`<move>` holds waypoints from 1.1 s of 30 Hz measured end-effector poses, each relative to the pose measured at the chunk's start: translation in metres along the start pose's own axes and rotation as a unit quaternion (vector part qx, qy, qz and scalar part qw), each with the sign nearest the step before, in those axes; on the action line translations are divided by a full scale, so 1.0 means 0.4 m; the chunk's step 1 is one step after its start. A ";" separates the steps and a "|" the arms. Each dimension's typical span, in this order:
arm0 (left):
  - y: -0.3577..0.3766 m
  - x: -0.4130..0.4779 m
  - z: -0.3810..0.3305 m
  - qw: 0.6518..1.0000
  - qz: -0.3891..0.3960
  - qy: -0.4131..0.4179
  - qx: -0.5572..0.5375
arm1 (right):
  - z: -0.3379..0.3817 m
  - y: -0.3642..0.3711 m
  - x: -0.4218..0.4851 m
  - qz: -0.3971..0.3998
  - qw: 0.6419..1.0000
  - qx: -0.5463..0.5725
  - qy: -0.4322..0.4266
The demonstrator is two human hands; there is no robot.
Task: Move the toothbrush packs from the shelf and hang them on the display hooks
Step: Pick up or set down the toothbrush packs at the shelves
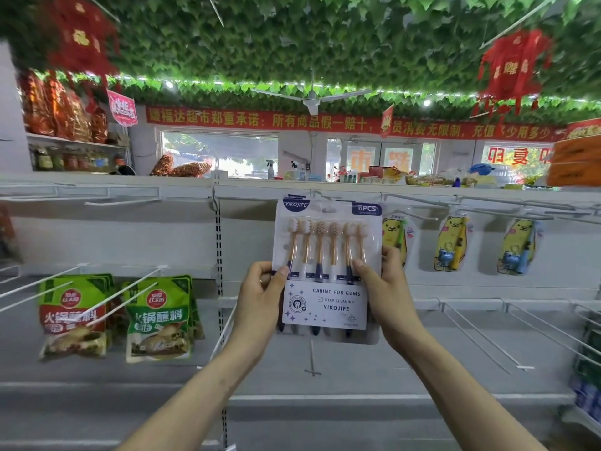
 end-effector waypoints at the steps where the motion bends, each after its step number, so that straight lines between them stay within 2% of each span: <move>1: 0.001 0.005 0.003 1.000 -0.003 0.001 0.009 | -0.007 0.001 0.004 0.002 1.000 -0.001 0.002; 5: -0.003 0.033 0.023 0.996 -0.022 0.018 0.084 | -0.035 0.009 0.031 0.012 1.000 -0.024 0.002; 8: -0.005 0.080 0.045 0.985 -0.037 0.041 0.162 | -0.060 0.008 0.066 0.022 0.994 -0.105 -0.018; 12: -0.001 0.152 0.070 0.943 -0.041 0.089 0.319 | -0.085 0.008 0.113 0.030 0.951 -0.299 -0.071; 15: 0.007 0.188 0.074 0.916 -0.044 0.105 0.385 | -0.098 0.010 0.139 0.037 0.927 -0.363 -0.081; 19: 0.014 0.211 0.076 0.908 -0.044 0.102 0.403 | -0.112 0.016 0.165 0.047 0.913 -0.398 -0.077; 33: 0.007 0.205 0.050 0.910 -0.028 0.092 0.404 | -0.082 0.024 0.165 0.057 0.910 -0.409 -0.030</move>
Point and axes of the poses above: each hand's wrist, its own x-axis towards the middle knuckle, its own y-axis out of the palm, z = x × y, the point moved 4 cm from there along x, towards the middle knuckle, and after that the axes turned 7 degrees about -y, right-handed, at the moved point
